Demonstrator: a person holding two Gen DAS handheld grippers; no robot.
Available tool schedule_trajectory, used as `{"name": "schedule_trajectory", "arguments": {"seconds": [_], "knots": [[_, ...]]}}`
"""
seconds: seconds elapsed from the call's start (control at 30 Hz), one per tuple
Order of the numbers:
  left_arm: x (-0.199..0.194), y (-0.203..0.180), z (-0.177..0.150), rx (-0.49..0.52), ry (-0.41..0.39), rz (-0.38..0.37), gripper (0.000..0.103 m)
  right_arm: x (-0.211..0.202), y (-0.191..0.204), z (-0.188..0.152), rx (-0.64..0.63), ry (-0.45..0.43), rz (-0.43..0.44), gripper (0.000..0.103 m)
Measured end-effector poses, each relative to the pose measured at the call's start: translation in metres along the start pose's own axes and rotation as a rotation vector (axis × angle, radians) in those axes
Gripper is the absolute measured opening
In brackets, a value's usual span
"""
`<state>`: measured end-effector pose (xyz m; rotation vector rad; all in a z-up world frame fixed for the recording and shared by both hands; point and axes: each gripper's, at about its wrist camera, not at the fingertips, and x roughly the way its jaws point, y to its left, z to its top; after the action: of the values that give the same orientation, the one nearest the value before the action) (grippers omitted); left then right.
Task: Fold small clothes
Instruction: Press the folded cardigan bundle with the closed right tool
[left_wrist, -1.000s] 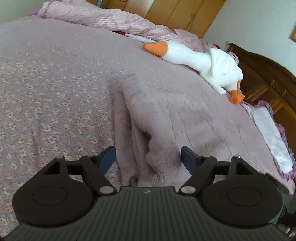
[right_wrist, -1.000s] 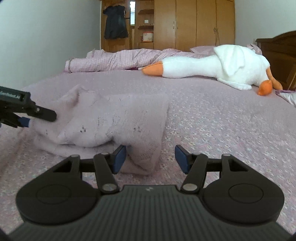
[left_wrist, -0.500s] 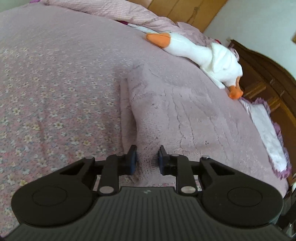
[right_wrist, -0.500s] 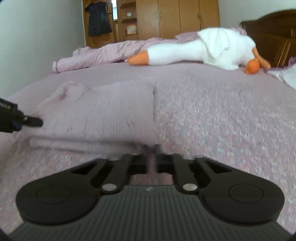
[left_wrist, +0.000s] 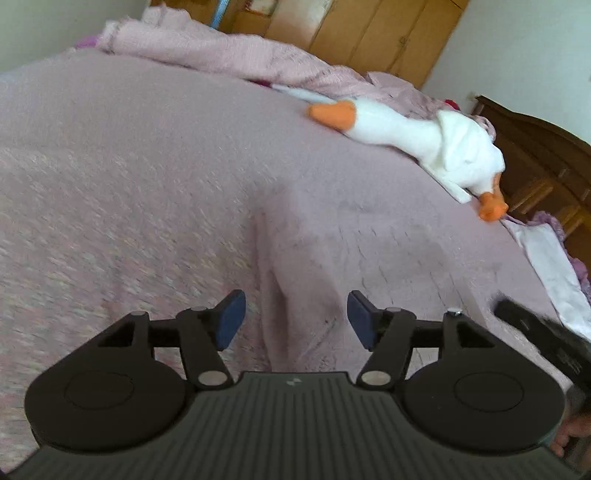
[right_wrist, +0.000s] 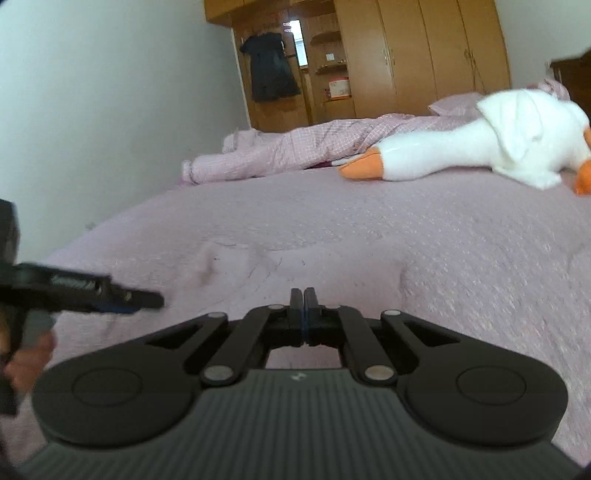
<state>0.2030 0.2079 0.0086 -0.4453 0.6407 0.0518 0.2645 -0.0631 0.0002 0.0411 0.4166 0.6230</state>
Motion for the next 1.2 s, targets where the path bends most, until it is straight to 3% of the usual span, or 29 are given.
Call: {"name": "schedule_trajectory", "arguments": {"seconds": [0.03, 0.07, 0.13, 0.33, 0.43, 0.6, 0.7, 0.77, 0.9, 1.03, 1.13, 1.2], "knots": [[0.006, 0.0, -0.003, 0.019, 0.006, -0.02, 0.059, 0.012, 0.005, -0.002, -0.027, 0.019, -0.057, 0.003], [0.012, -0.002, -0.006, 0.048, 0.025, -0.012, 0.042, 0.022, 0.006, -0.007, -0.04, 0.054, -0.084, 0.003], [0.018, -0.003, -0.011, 0.048, 0.027, -0.014, 0.04, 0.034, -0.001, -0.022, -0.027, 0.093, -0.105, 0.001], [0.005, -0.004, -0.003, 0.019, 0.056, -0.064, 0.04, 0.028, -0.002, -0.027, -0.046, 0.067, -0.112, 0.001], [-0.025, -0.007, 0.014, 0.011, -0.058, -0.068, 0.04, 0.02, -0.004, -0.021, -0.032, 0.066, -0.079, 0.002], [-0.005, -0.039, 0.024, 0.069, -0.083, -0.069, 0.01, 0.019, -0.014, -0.02, 0.018, 0.06, -0.044, 0.001], [0.027, -0.041, 0.017, 0.123, -0.048, 0.046, 0.009, 0.025, -0.024, -0.031, 0.017, 0.067, -0.034, 0.0], [0.045, -0.023, 0.006, 0.08, -0.018, 0.091, 0.009, 0.023, -0.029, -0.033, 0.053, 0.063, -0.022, 0.0], [0.045, -0.004, 0.001, 0.012, -0.056, 0.034, 0.009, 0.023, -0.021, -0.04, -0.002, 0.05, -0.037, 0.0], [0.018, -0.014, 0.006, -0.004, -0.077, 0.027, 0.01, 0.011, -0.022, -0.033, 0.058, 0.03, -0.02, 0.0], [-0.005, -0.037, -0.001, 0.058, -0.096, -0.032, 0.01, -0.007, -0.016, -0.034, 0.06, -0.008, 0.003, 0.005], [-0.007, -0.049, -0.014, 0.113, -0.079, -0.021, 0.01, -0.009, -0.012, -0.041, 0.015, 0.008, 0.002, 0.004]]}}
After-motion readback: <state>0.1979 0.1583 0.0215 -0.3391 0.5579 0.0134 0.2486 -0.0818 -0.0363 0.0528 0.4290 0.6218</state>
